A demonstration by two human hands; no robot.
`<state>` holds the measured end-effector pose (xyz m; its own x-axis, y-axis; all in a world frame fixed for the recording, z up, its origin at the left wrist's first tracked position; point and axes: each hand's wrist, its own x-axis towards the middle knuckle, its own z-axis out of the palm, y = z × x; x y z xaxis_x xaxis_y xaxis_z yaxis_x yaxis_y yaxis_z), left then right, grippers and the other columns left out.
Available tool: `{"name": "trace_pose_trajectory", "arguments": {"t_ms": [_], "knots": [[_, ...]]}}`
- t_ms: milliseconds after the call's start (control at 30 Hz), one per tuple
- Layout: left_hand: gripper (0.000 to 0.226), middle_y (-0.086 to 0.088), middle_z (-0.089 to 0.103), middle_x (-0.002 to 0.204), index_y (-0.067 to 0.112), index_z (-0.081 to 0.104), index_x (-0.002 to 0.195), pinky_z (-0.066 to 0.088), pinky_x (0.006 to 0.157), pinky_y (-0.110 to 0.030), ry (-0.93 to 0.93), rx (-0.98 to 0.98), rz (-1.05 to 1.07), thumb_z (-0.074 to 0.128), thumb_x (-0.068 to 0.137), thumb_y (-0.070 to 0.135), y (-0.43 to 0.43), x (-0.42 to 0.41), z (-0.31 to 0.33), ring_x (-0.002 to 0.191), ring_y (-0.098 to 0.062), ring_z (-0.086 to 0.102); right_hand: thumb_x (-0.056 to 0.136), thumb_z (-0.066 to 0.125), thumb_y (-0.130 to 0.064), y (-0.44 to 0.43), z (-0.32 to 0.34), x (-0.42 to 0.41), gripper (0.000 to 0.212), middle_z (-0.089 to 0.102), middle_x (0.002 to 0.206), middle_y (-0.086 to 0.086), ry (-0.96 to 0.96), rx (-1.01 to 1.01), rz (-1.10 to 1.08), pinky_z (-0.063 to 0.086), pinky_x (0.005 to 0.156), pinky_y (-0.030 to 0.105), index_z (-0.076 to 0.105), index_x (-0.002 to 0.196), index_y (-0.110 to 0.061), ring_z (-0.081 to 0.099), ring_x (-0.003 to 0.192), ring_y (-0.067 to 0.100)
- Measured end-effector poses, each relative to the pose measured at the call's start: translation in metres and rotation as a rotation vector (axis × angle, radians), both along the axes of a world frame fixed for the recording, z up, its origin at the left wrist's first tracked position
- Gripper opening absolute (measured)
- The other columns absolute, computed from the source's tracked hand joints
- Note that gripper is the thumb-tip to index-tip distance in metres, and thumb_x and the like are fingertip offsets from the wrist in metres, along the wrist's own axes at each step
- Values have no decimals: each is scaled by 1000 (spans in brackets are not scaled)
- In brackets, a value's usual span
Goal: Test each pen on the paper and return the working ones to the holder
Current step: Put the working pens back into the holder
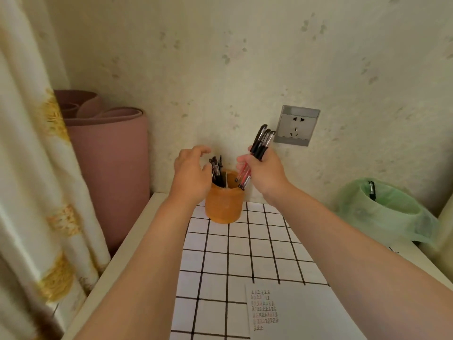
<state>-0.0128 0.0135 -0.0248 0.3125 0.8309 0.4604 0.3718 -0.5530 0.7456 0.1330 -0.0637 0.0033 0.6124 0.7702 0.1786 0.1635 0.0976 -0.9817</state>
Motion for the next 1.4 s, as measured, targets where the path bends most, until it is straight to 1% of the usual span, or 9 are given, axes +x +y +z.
{"name": "trace_pose_trajectory", "arguments": {"t_ms": [167,333,533,667,833,967,1100,1267,1400], "knots": [[52,-4,41,144,28,38,148,33,105,-27,50,-60,-95,54,100,17,-1,4,-26,132,-20,40,96,55,-6,25,4,-3,17,70,90,2,59,130,-130,59,75,35,52,111,-15,71,86,20],[59,-4,40,144,26,31,152,36,108,-30,22,-75,-133,54,99,14,-7,14,-29,131,-19,43,98,52,-11,37,-15,-4,7,70,92,5,-93,-44,-166,59,82,43,53,103,-15,71,87,24],[63,-3,38,148,28,27,153,36,110,-31,22,-50,-127,53,98,12,-7,15,-33,134,-19,41,95,60,-20,35,-42,1,25,65,99,2,-267,-217,-180,52,75,35,56,118,-12,65,94,23],[70,0,33,154,28,17,157,34,114,-38,38,-68,-121,53,98,12,-7,15,-35,139,-19,35,85,69,-13,32,-49,3,36,67,107,2,-372,-240,-90,56,84,38,58,119,-16,65,97,21],[69,0,32,153,30,16,157,39,111,-43,108,-48,-109,52,99,17,-6,14,-37,138,-20,35,83,76,-17,29,-44,8,73,56,125,2,-385,-165,-89,53,93,35,36,144,-22,60,109,18],[71,0,34,151,29,15,158,41,108,-41,110,-52,-109,52,99,16,-5,13,-36,134,-19,40,92,65,-29,28,-40,10,45,56,126,-4,-678,-109,-72,50,90,33,48,133,-33,56,108,14],[71,0,36,147,30,14,157,43,104,-36,97,-50,-115,52,99,16,-6,14,-36,128,-19,44,101,50,-23,35,-35,12,21,69,104,2,-867,-206,-42,54,80,36,69,109,-21,64,94,21],[73,0,34,149,32,11,158,42,104,-34,112,-64,-129,52,99,20,-7,11,-34,130,-19,44,100,52,-25,28,-29,8,43,63,108,10,-839,-220,-16,53,80,39,38,140,-26,63,94,27],[74,-1,25,156,28,7,158,31,104,-25,69,-93,-116,53,101,21,-17,7,-25,139,-17,34,97,57,-23,10,-25,8,69,47,144,13,-734,-237,46,48,98,38,17,153,-28,58,118,28]]}}
